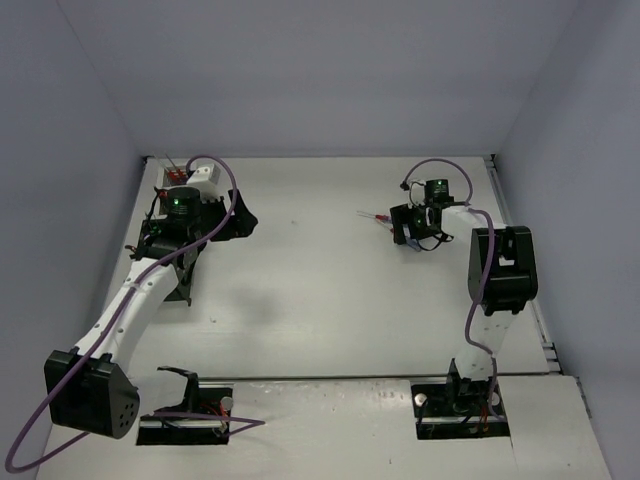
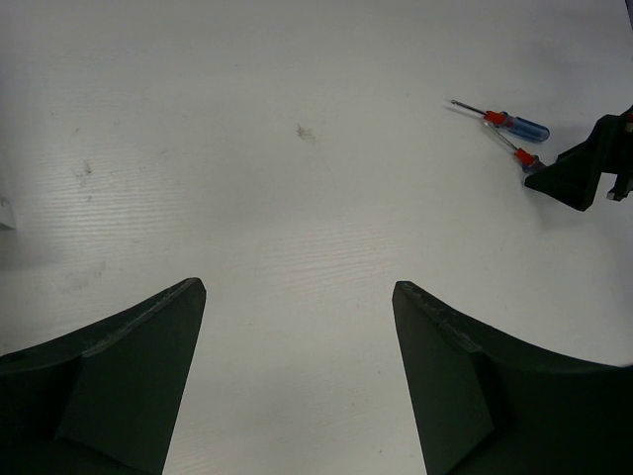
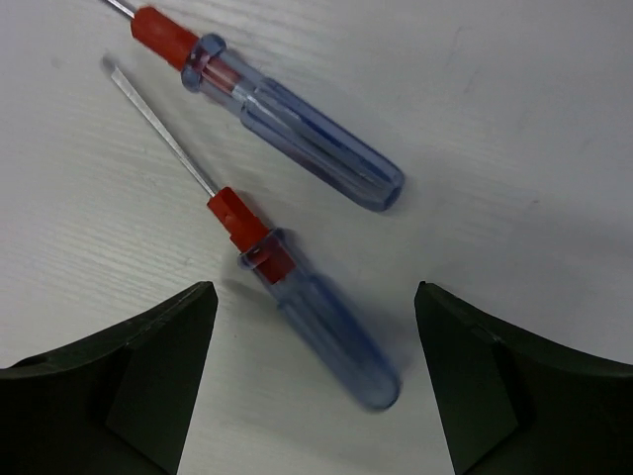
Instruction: Sort the tools into containers
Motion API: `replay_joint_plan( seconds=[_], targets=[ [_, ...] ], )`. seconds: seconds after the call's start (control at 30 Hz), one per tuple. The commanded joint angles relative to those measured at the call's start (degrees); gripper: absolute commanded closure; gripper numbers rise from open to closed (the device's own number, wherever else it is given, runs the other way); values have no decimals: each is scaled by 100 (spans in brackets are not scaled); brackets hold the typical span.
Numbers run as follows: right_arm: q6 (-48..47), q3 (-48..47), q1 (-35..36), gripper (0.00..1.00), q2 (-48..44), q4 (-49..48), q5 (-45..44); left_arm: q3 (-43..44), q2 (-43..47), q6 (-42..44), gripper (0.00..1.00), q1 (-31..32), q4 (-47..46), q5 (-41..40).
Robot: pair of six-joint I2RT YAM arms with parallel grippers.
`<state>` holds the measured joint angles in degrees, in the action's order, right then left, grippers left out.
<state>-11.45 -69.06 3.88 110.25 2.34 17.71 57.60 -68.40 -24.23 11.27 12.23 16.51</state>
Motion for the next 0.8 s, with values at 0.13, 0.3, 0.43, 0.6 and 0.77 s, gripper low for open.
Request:
replay_joint_plan(
  seconds=[0.13,0.3,0.43,0.6,0.77],
  targets=[
    [-209,-15,242,27,-54,267,525,374,20,-80,26,-27,-229,263],
    [-34,375,733,35,-414,302,139,357,-51,-249,26,-151,-273,441],
    [302,692,1350,43,-548,327,-525,323,-17,-267,26,-176,-300,443],
    [1042,960,1898,59,-520,353,-1013,287,-16,-282,26,-169,-342,448],
    [1737,1244,2600,80,-548,355,-1486,211,-64,-437,26,-149,-460,594]
  ],
)
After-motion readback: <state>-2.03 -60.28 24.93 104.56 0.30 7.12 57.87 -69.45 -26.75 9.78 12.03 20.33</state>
